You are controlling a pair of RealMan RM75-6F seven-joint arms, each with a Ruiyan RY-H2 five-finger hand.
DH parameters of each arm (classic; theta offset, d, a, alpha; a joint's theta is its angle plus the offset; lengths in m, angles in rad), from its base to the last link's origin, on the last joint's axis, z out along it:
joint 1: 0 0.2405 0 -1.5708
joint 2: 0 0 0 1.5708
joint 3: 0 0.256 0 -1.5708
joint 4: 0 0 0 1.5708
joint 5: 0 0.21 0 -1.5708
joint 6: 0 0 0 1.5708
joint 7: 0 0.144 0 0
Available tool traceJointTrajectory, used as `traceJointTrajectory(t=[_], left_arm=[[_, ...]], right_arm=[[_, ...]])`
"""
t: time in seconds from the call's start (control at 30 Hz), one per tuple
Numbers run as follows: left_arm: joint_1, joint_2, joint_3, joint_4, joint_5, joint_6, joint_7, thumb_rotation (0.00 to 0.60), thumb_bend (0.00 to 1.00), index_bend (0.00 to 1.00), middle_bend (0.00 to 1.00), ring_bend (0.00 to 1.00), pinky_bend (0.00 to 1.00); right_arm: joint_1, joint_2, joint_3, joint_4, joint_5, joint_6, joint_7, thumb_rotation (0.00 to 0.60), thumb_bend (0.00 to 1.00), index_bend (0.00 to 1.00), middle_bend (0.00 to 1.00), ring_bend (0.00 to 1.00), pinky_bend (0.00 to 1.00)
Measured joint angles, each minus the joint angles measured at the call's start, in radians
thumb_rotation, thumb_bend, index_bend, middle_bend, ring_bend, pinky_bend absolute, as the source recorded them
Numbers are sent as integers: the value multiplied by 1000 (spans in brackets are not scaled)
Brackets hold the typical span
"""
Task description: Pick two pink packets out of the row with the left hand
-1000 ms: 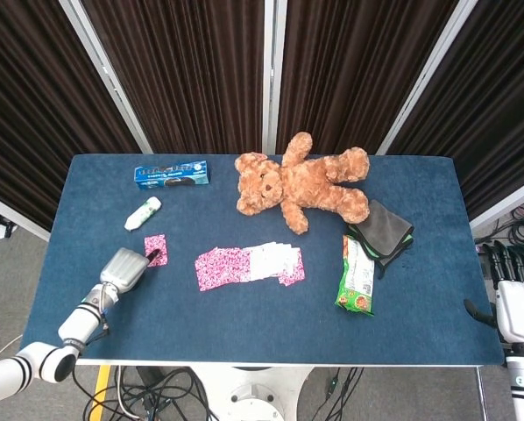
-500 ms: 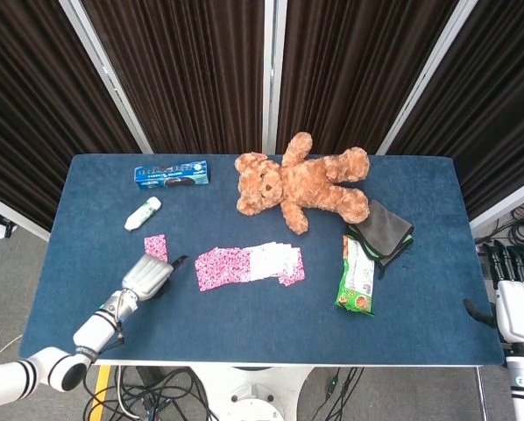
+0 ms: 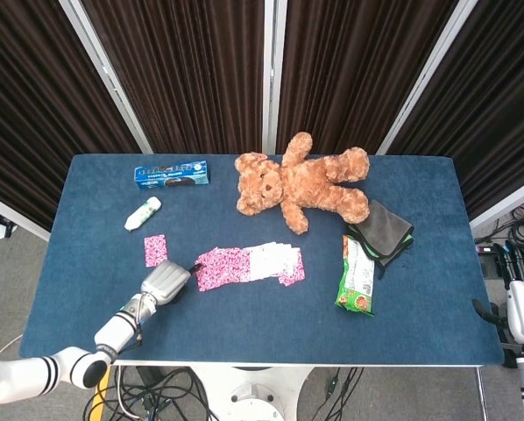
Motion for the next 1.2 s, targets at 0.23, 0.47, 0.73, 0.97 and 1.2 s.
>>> traceJointTrajectory(t=[0.23,0.47,0.73,0.97,1.2], left_arm=[[4,7,24,-19,-12,0,10,600,571,128,872,863,952],[22,47,66,-94,-9,18,35,600,574,128,872,864,952],[46,106,132,-196,-6,44,101,600,574,128,872,864,952],[70,170,169,-286,18,94,131,600,574,128,872,864,952],[94,234,174,-346,37,159,143,600,576,133,877,867,952]], right_arm=[[1,-5,0,13,1,-6,13,600,113,0,0,0,0],[-2,4,4,9,1,2,18,600,113,0,0,0,0],[-3,6,-4,5,-12,1,17,600,113,0,0,0,0],[-8,10,-4,-11,-20,17,6,600,113,0,0,0,0],[-6,8,-5,-23,-23,17,-7,600,113,0,0,0,0]])
